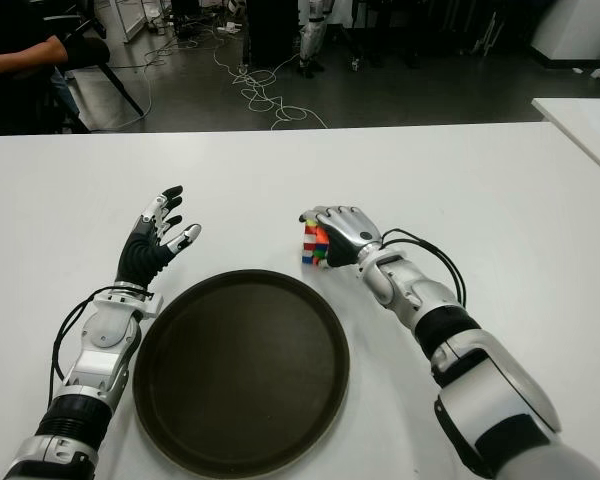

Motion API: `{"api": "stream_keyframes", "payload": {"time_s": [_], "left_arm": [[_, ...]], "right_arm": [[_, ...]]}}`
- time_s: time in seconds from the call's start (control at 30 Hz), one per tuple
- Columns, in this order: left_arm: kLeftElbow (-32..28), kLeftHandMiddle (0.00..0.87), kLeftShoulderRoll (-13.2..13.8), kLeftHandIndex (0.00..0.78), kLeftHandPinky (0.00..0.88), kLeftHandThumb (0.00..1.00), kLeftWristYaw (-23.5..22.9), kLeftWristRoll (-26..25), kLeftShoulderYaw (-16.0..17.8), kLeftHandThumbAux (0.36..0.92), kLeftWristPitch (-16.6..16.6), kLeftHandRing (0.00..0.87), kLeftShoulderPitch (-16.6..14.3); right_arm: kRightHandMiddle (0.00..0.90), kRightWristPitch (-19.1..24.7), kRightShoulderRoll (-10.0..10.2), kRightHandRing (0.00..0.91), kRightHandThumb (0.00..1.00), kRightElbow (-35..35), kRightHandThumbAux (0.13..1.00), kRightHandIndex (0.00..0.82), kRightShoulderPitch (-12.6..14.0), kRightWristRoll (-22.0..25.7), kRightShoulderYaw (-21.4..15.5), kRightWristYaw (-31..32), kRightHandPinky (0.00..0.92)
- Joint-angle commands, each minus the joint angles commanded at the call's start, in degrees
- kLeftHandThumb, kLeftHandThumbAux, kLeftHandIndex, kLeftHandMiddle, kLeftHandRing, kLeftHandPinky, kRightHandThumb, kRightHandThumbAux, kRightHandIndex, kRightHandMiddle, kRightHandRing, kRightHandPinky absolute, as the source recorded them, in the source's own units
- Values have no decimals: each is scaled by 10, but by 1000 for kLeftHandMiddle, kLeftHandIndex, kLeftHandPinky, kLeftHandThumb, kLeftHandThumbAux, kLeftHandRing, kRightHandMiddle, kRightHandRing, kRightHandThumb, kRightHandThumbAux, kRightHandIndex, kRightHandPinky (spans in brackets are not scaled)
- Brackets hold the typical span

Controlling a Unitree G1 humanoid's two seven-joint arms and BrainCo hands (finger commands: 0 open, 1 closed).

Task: Pick up the Rubik's Cube and put it in the plate

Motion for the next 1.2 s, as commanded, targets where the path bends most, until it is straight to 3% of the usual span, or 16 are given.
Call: {"api": "stream_keyframes", "payload": {"time_s": [0.17, 0.27, 0.37, 0.87, 1.2], "left_arm": [[0, 83, 2, 51, 1, 0, -4, -1, -1, 610, -1, 32, 0], [0, 85, 2, 52, 0, 0, -6, -3, -1, 609, -2, 30, 0], [-1, 90, 2, 56, 1, 0, -8, -5, 0, 607, -2, 31, 1], [-4, 84, 2, 50, 5, 0, -2, 1, 0, 610, -3, 32, 3], [-3, 84, 3, 52, 0, 0, -1, 2, 0, 589, -1, 27, 3]], "right_arm": [[312, -2, 0, 325, 478, -1, 879, 231, 2, 4, -3, -9, 372], [328, -4, 0, 347, 625, -1, 784, 344, 2, 5, -4, -12, 390], [344, -5, 1, 371, 674, -1, 753, 381, 3, 6, -7, -15, 417], [359, -4, 5, 399, 705, 5, 735, 402, 3, 9, -14, -32, 468], [348, -5, 7, 384, 703, 8, 735, 401, 2, 12, -16, -34, 451]]}}
